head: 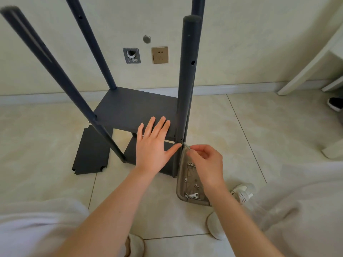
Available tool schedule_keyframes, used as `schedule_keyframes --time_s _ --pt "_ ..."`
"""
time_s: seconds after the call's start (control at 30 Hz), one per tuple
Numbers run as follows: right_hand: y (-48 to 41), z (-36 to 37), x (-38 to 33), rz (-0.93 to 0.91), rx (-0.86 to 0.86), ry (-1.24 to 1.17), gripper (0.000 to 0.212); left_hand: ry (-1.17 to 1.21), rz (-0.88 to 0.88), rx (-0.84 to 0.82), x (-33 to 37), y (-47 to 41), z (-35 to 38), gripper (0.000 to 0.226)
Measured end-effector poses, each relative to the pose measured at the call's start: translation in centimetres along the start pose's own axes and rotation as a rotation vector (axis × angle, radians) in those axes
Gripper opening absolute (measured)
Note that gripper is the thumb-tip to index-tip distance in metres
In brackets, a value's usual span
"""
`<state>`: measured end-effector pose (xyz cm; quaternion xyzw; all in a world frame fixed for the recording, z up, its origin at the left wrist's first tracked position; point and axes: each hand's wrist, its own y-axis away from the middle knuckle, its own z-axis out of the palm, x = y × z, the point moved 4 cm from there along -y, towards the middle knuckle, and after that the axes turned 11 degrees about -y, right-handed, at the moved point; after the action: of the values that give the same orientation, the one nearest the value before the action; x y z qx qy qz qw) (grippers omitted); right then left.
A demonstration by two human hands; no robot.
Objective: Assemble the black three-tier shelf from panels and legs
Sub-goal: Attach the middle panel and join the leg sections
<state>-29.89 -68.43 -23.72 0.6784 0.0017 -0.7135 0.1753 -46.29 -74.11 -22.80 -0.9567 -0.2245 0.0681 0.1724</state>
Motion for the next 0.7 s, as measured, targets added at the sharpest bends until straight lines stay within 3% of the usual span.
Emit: schedule_keyframes --time_s 0.7 --pt "0.47 0.13 0.28 -0.179 -0.07 -0.032 0.015 0.003 -0.016 -0.003 0.03 0.07 0.52 0.078"
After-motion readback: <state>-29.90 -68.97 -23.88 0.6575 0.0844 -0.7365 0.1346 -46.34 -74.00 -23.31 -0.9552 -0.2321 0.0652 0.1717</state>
